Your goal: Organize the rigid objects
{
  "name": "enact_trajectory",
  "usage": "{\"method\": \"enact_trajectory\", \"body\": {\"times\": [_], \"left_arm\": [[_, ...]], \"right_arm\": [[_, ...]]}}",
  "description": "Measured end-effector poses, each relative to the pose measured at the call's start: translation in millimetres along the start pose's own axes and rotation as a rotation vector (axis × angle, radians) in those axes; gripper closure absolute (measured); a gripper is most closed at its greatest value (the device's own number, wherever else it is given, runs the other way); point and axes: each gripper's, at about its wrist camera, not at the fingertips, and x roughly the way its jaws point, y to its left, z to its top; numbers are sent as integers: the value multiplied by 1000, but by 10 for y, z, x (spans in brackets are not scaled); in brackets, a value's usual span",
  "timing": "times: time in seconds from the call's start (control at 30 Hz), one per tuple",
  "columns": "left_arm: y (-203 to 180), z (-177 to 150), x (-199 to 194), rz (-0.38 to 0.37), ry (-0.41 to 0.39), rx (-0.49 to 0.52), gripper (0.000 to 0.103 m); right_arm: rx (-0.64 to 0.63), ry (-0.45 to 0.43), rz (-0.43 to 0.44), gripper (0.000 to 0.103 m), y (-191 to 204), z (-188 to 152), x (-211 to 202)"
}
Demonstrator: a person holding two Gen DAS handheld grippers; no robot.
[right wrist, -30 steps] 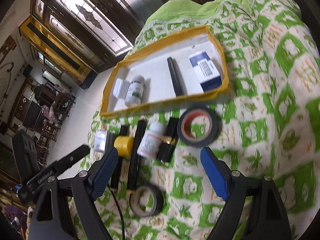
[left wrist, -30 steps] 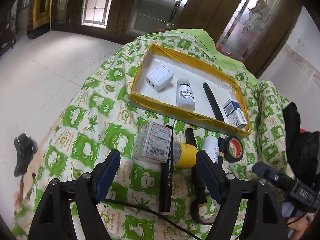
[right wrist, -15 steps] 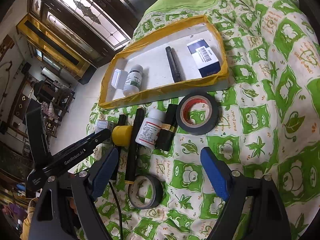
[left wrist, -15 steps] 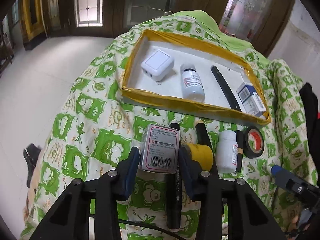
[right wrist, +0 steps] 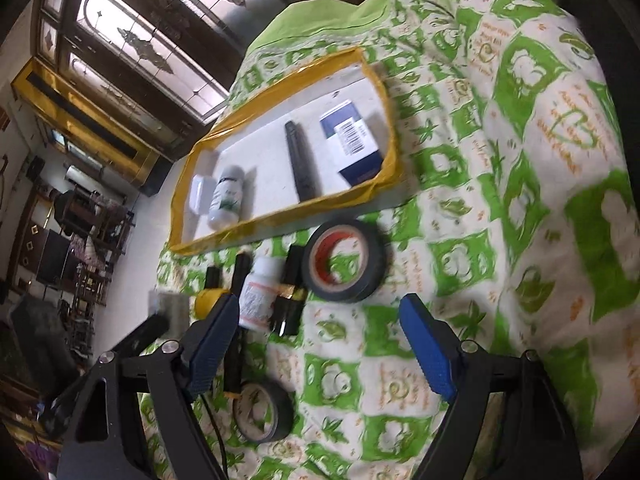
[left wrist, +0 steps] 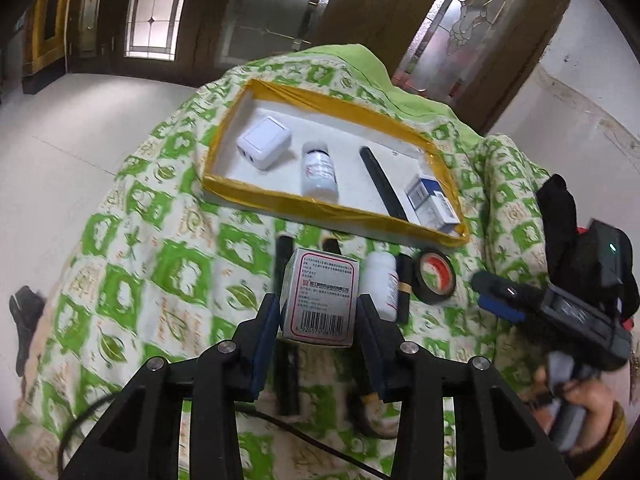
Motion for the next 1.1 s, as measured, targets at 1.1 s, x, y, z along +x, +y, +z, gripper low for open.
{"method": "enact_trajectory", "body": {"times": [1.1], "left_arm": [[1, -13, 123, 14, 42, -2, 62]], "right_arm": [[-304, 69, -222, 41, 348, 23, 462]]}}
